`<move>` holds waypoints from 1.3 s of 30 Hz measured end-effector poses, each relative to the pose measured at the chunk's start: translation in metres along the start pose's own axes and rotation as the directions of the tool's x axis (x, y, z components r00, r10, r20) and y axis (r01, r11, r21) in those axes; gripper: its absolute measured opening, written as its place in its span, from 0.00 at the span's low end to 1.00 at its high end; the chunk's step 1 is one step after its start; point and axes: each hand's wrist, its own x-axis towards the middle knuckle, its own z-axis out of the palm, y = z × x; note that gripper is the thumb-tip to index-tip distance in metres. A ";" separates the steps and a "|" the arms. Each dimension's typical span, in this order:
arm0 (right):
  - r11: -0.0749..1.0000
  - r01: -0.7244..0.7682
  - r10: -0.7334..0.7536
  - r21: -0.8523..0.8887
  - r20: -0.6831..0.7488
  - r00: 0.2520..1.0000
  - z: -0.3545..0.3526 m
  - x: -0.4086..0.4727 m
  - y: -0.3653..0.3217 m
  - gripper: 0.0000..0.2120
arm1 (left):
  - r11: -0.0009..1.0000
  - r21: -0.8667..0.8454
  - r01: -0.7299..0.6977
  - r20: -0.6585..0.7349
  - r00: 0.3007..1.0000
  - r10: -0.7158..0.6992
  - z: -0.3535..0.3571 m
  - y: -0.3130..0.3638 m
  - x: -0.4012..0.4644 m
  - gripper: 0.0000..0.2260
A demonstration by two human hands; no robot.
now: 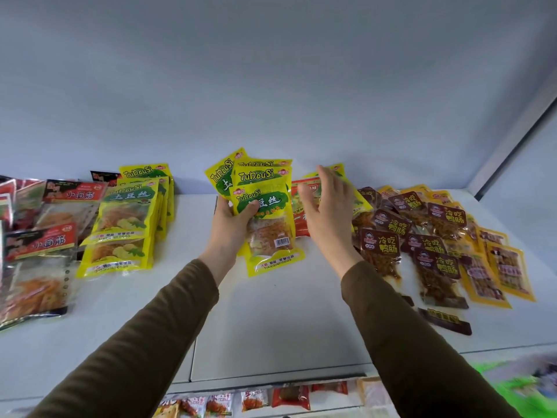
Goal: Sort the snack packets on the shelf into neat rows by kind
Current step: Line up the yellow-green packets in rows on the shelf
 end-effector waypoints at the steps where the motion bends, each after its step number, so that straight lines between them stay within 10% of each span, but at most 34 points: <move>1: 0.969 -0.099 0.074 0.227 0.115 0.991 0.001 -0.002 -0.010 0.39 | 1.000 -0.010 -0.009 -0.008 1.000 0.009 0.002 0.003 -0.003 0.16; 5: 0.628 -0.509 0.201 0.589 0.509 0.837 0.008 -0.007 -0.025 0.38 | 0.997 -0.060 -0.050 0.052 0.997 0.053 0.011 0.022 -0.013 0.17; 11: 0.253 -0.601 0.227 0.758 0.557 0.799 0.014 -0.001 -0.013 0.16 | 0.985 -0.148 0.091 0.281 0.958 -0.046 0.009 0.042 -0.028 0.27; 16: 0.163 -0.600 0.266 0.784 0.550 0.791 0.019 -0.002 -0.011 0.13 | 0.984 -0.115 0.133 0.345 0.935 -0.086 0.008 0.036 -0.036 0.31; 26: 0.312 -0.530 0.357 0.789 0.419 0.835 0.028 -0.010 -0.032 0.14 | 0.976 -0.150 0.159 0.256 0.960 -0.117 0.020 0.022 -0.033 0.22; 29: 0.561 -0.453 0.339 0.693 0.308 0.889 0.016 0.008 -0.017 0.16 | 0.967 -0.180 0.182 0.237 0.962 -0.136 0.019 0.021 -0.027 0.22; 33: 0.966 -0.233 0.230 0.108 0.040 0.972 -0.012 0.049 0.043 0.24 | 0.948 -0.206 0.242 0.252 0.949 -0.188 0.017 0.019 -0.022 0.23; 36: 0.911 -0.310 0.365 -0.272 0.182 0.913 -0.019 0.072 0.085 0.36 | 0.941 -0.206 0.268 0.234 0.947 -0.218 0.016 0.016 -0.021 0.21; 39: 0.895 -0.356 0.431 -0.267 0.320 0.844 -0.008 0.078 0.099 0.44 | 0.937 -0.195 0.289 0.229 0.943 -0.243 0.016 0.012 -0.020 0.20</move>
